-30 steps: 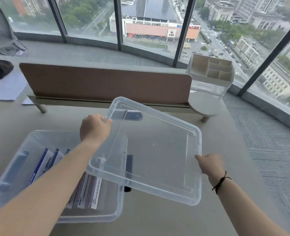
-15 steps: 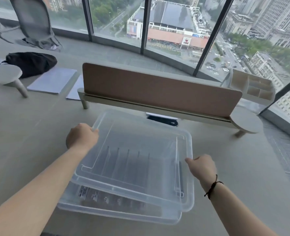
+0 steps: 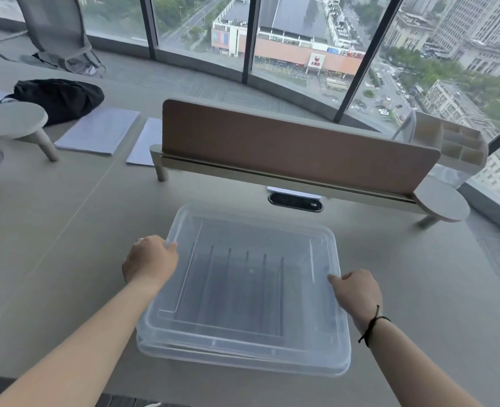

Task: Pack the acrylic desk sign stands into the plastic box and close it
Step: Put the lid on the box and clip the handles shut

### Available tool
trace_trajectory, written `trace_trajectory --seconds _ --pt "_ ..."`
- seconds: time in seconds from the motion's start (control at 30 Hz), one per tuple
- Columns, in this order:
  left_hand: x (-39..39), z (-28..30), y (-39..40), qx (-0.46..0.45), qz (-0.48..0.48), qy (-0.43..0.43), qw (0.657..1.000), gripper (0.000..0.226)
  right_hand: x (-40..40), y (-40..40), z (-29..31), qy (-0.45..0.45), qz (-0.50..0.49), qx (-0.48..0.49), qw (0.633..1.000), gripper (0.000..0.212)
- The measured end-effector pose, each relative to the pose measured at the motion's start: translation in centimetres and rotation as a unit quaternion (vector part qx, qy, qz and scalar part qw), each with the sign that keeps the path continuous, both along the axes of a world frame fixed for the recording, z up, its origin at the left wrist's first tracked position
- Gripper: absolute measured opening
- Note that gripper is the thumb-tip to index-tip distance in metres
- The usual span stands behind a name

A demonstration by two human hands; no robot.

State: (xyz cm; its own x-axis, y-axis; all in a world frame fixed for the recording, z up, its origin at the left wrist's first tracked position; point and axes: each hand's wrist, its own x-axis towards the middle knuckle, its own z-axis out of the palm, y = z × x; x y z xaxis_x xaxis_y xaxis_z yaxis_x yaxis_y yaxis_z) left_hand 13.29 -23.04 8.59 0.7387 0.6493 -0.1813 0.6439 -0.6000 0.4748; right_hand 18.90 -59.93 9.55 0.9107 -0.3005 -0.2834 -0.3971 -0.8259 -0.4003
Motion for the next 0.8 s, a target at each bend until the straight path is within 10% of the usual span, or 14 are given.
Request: trace_trajectory --seconds 0.8 --pt "0.2 -1.9 -0.2 -0.080 0.015 -0.034 0.996 0.034 0.1 -1.7 -1.9 -0.026 -0.062 0.097 0.993 0.027"
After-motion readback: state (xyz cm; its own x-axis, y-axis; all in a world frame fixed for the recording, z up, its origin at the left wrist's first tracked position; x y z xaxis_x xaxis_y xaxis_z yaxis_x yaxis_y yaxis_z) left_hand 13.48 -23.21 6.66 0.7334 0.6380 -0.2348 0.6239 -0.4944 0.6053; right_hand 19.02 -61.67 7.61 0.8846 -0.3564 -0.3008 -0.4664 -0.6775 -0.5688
